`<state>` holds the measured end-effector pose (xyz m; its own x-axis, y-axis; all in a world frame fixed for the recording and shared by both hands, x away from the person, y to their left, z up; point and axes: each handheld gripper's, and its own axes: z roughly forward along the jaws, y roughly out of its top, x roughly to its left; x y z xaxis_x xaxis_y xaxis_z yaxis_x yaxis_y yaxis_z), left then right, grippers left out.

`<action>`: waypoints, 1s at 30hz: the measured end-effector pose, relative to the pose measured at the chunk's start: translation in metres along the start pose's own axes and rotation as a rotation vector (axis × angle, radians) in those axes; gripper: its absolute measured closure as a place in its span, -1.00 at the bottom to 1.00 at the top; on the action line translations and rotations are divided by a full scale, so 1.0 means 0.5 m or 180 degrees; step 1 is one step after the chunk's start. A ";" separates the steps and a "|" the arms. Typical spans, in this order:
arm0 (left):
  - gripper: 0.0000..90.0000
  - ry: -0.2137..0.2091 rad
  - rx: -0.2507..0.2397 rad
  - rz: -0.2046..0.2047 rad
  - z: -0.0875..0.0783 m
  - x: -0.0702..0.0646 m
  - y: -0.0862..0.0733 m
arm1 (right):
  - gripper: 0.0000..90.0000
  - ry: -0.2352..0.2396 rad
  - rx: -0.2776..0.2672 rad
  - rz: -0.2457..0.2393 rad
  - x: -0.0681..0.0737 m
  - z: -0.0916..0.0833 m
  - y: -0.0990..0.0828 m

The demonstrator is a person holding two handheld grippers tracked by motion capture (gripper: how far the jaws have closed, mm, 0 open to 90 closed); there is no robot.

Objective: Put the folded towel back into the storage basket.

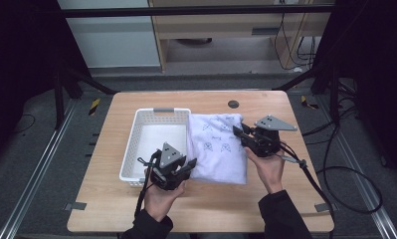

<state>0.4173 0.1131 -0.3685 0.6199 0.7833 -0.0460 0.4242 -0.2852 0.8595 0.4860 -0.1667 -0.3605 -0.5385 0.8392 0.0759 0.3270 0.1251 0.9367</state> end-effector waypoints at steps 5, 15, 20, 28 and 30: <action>0.63 0.0009 -0.0034 -0.0009 -0.012 0.010 0.004 | 0.63 0.0017 0.0002 -0.0003 0.008 0.008 0.008; 0.63 0.0036 -0.0080 -0.0033 -0.028 0.031 0.010 | 0.63 0.0035 -0.0032 -0.0033 0.027 0.025 0.028; 0.63 0.0037 -0.0119 -0.0058 -0.041 0.045 0.010 | 0.63 0.0085 -0.0056 0.0007 0.034 0.032 0.037; 0.63 0.0077 -0.0158 -0.0076 -0.054 0.058 0.010 | 0.63 0.0081 -0.0069 -0.0067 0.052 0.042 0.053; 0.63 0.0083 -0.0167 -0.0083 -0.057 0.062 0.011 | 0.63 0.0094 -0.0072 -0.0076 0.057 0.047 0.058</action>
<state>0.4200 0.1514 -0.3509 0.5914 0.8045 -0.0561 0.4046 -0.2357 0.8836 0.4983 -0.1268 -0.3391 -0.5687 0.8201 0.0631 0.2963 0.1327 0.9458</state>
